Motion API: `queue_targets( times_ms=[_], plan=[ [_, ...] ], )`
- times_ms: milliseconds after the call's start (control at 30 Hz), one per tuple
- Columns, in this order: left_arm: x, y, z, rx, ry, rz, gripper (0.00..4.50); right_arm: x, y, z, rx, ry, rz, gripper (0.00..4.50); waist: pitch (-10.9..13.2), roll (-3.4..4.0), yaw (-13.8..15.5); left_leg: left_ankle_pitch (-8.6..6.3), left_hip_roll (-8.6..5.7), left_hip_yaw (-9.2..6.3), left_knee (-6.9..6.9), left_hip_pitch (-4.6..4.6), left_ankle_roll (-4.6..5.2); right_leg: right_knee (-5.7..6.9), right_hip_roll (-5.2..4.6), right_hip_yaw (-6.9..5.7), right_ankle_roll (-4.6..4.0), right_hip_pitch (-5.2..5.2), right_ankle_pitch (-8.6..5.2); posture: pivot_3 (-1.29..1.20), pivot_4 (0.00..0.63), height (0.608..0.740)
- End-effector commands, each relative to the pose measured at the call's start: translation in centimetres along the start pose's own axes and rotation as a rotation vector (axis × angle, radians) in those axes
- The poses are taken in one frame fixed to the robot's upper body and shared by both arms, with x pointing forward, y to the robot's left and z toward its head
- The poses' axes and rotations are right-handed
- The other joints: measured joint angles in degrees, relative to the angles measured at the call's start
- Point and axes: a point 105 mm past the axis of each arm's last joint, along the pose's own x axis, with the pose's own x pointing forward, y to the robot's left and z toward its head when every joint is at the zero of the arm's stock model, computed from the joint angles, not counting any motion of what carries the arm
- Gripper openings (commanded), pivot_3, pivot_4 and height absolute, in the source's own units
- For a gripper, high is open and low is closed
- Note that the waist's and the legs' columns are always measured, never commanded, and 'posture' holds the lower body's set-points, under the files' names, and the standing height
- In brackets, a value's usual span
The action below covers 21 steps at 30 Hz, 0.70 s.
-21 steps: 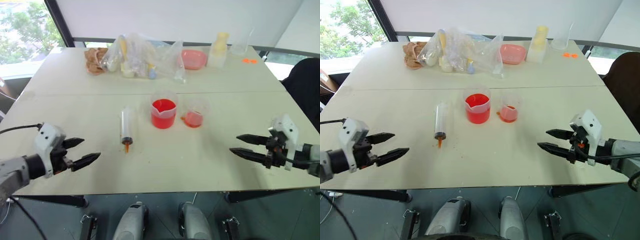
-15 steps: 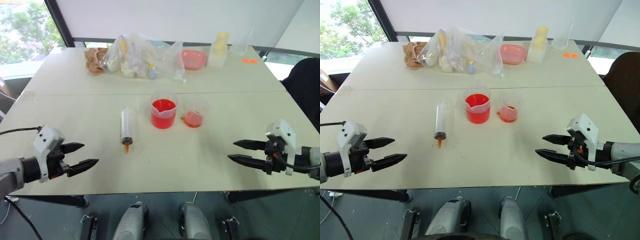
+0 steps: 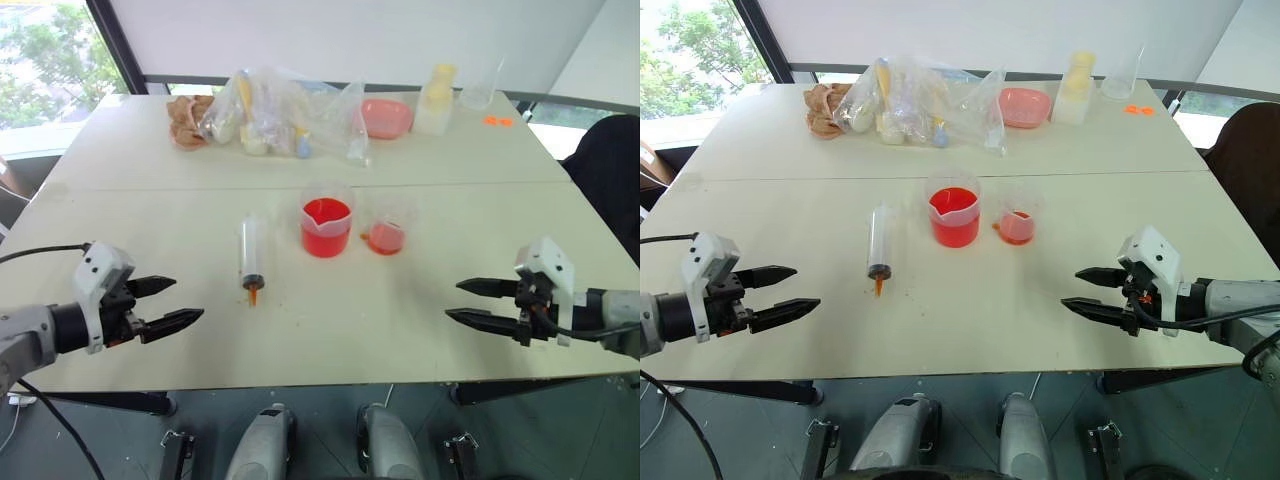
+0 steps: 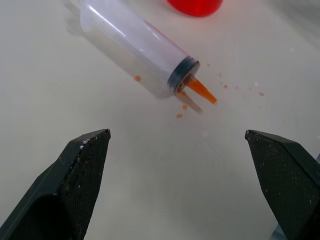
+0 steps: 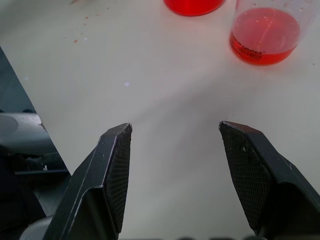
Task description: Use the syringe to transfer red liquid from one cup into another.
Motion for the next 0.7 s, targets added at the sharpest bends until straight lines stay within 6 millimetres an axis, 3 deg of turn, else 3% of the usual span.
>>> queue_targets(
  times_ms=[33, 200, 300, 467, 567, 700],
  plan=[
    [0.0, -0.4, 0.6, 0.030, -0.006, 0.001, 4.49, 0.0, -0.2, 0.4, -0.028, -0.009, -0.013, 2.91, 0.00, 0.00, 0.00, 0.00, 0.00, 0.00, 0.00, 0.00, 0.00, 0.00, 0.00, 0.00, 0.00, 0.00, 0.00, 0.00, 0.150, 0.740],
    [0.2, 0.1, 0.7, 0.021, 0.011, 0.055, 4.49, 0.1, -0.3, 0.5, -0.018, -0.015, -0.001, 2.91, 0.00, 0.00, 0.01, 0.00, 0.00, 0.00, -0.01, -0.01, 0.00, 0.00, 0.00, 0.00, 0.00, -0.01, 0.00, 0.00, 0.150, 0.740],
    [0.6, 0.3, 2.5, -0.004, -0.013, 0.077, 4.49, 0.0, -0.5, 0.0, -0.040, 0.023, 0.007, 2.91, 0.00, -0.01, 0.17, 0.00, -0.01, -0.04, 0.00, -0.01, 0.00, 0.01, 0.01, -0.02, 0.01, 0.01, 0.00, 0.00, 0.150, 0.740],
    [2.4, 0.4, 7.6, -0.143, -0.046, 0.038, 4.49, -0.5, -0.9, 4.4, -0.154, -0.061, 0.033, 2.91, 0.03, -0.02, -0.05, 0.01, -0.08, -0.06, 0.11, 0.00, 0.01, 0.09, 0.02, -0.02, 0.16, 0.03, 0.09, 0.00, 0.150, 0.740],
    [4.0, -1.5, 8.1, -0.211, 0.109, -0.110, 4.49, -0.1, 0.6, 6.9, -0.277, -0.096, 0.109, 2.91, 0.02, -0.06, -0.42, 0.02, -0.18, -0.08, 0.08, 0.08, 0.01, 0.19, 0.11, -0.04, 0.32, 0.06, 0.16, 0.00, 0.150, 0.740],
    [6.5, 2.0, 7.3, -0.260, 0.311, 0.103, 4.49, 0.5, 2.1, 8.8, -0.379, -0.139, 0.170, 2.91, 0.04, -0.07, -0.84, 0.01, -0.19, -0.16, -0.01, 0.10, 0.00, 0.37, 0.12, -0.03, 0.36, 0.01, 0.12, 0.00, 0.150, 0.740]
  ],
)
